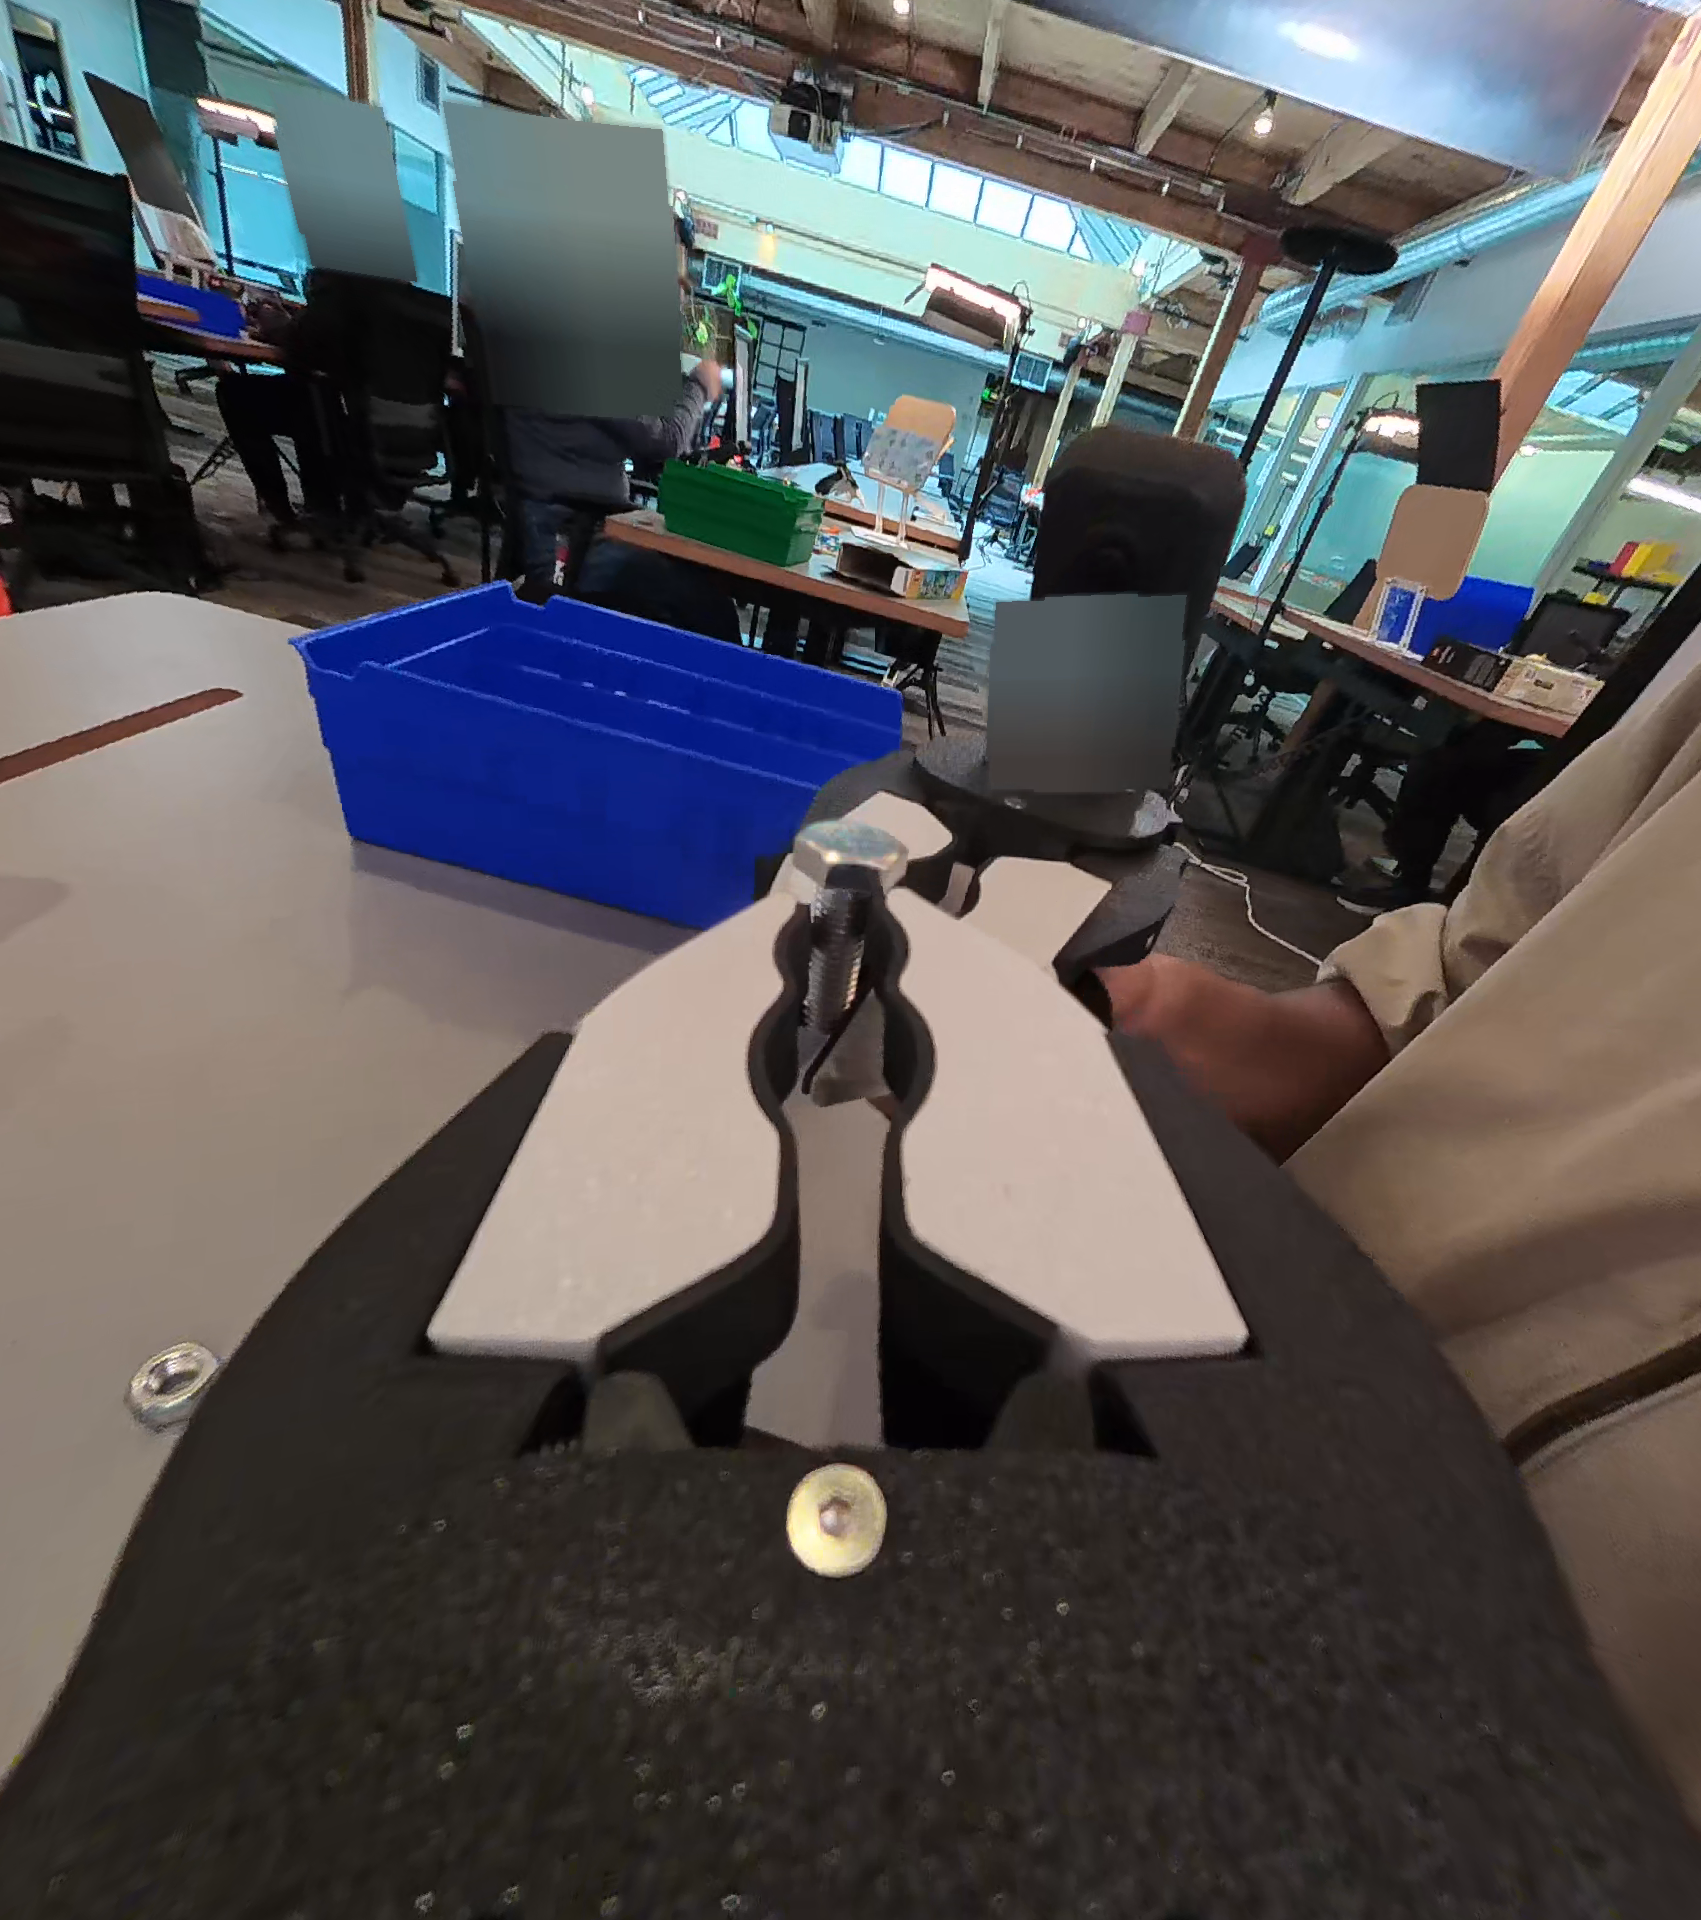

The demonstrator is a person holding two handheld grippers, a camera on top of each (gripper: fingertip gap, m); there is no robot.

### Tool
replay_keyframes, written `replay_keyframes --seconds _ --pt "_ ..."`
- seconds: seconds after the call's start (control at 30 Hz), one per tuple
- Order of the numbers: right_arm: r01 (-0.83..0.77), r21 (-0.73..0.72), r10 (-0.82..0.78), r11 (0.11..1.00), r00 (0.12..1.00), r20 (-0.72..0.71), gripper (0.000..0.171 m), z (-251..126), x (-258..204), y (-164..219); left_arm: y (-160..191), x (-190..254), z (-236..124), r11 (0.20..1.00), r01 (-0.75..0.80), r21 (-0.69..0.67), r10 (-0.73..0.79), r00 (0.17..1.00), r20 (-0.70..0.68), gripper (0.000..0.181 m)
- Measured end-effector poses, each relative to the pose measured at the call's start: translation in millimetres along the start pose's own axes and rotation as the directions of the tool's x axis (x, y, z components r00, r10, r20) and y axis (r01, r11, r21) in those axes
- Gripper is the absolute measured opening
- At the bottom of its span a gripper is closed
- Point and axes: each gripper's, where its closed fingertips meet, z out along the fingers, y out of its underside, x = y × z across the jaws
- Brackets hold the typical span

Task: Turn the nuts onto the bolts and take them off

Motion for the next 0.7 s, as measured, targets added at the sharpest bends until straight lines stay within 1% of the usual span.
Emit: replay_keyframes --seconds 0.03,0.13,0.2,0.27,0.4,0.5,0.57,0.7 --pt "0.003 -0.013 -0.002 1.000 1.000 0.004 0.009 0.7 0.1 2.5 2.7 -0.6 -1.3 1.000 -0.018 -0.019 0.018 1.000 0.005 0.012" --pt "-0.007 -0.044 0.007 0.999 1.000 0.001 0.009 -0.5 6.1 8.3 9.7 -7.8 -9.8 0.990 -0.086 -0.112 0.094 0.993 0.070 0.038" --pt "-0.006 -0.075 0.007 0.997 1.000 0.004 0.009 -1.9 10.3 12.8 12.1 -11.4 -19.0 0.975 -0.133 -0.177 0.153 0.983 0.101 0.043" --pt "0.011 -0.107 -0.010 0.994 1.000 0.007 0.009 -3.0 13.3 17.7 13.2 -12.2 -28.3 0.954 -0.180 -0.240 0.209 0.972 0.105 0.046" --pt "0.032 -0.144 -0.030 0.989 0.999 0.012 0.009 -2.3 15.2 24.4 16.0 -10.4 -41.7 0.894 -0.260 -0.366 0.304 0.950 0.068 0.046" --pt "0.054 -0.181 -0.050 0.982 0.998 0.030 0.009 0.8 12.0 29.9 14.1 -9.6 -44.7 0.854 -0.307 -0.420 0.344 0.939 0.014 0.043" --pt "0.082 -0.216 -0.074 0.973 0.996 0.046 0.009 4.0 10.2 33.0 18.4 -12.8 -43.8 0.795 -0.346 -0.498 0.377 0.925 -0.042 0.043" --pt "0.126 -0.260 -0.107 0.957 0.991 0.084 0.009 10.4 5.1 34.0 29.7 -21.0 -38.4 0.625 -0.431 -0.651 0.428 0.886 -0.175 0.041"
